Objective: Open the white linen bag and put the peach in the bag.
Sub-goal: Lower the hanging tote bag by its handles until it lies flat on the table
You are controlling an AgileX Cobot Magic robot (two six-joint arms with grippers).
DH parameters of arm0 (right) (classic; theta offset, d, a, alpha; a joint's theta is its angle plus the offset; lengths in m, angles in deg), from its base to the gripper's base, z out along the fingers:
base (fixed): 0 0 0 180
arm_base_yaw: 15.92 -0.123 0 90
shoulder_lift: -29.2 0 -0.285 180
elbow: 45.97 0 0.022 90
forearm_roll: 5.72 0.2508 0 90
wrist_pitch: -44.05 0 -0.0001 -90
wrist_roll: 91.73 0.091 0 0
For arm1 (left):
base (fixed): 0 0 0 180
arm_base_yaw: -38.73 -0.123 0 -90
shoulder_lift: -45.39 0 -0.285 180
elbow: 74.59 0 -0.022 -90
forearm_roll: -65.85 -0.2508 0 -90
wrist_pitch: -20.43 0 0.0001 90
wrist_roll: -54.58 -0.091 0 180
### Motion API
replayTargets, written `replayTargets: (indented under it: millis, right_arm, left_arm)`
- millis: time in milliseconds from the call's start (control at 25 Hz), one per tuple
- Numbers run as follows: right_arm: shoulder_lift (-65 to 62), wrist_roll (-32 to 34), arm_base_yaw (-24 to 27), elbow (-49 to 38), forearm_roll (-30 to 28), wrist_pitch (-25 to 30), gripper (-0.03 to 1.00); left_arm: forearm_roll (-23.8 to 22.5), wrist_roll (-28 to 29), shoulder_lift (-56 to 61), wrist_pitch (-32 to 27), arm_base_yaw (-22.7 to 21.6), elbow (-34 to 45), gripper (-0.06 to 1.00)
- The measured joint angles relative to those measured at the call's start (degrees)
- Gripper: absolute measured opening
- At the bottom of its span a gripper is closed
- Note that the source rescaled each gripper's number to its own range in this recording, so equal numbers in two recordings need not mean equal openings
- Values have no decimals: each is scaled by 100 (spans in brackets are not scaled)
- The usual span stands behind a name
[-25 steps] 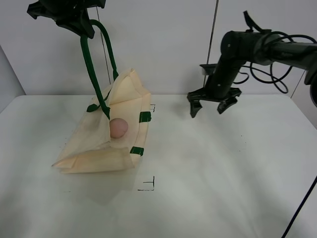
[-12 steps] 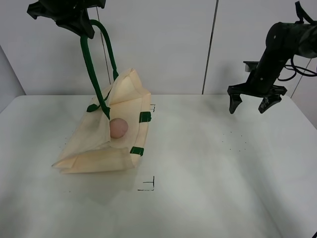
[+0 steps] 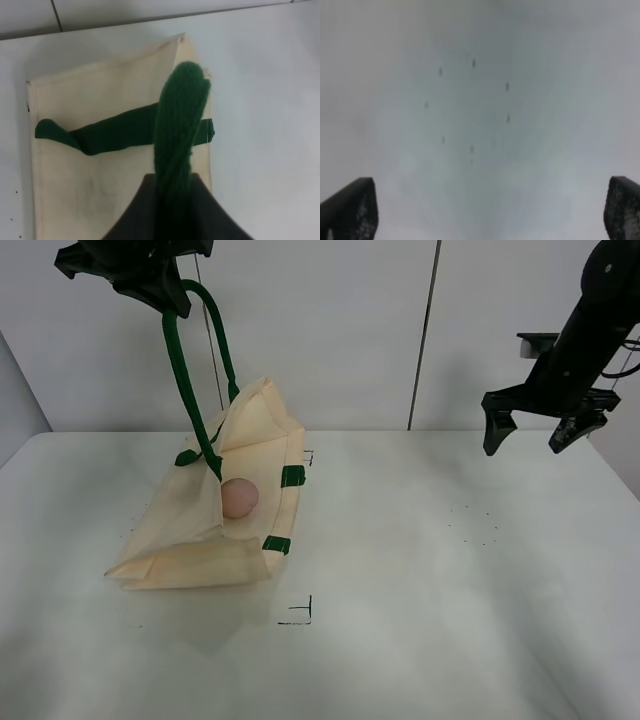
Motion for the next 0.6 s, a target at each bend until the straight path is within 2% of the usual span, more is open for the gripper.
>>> replayTargets:
  millis: [600]
  right_arm:
    - [-5176, 22, 0, -4847, -7, -66, 100]
  left_arm:
    - [0, 0, 0, 0, 0, 0, 0]
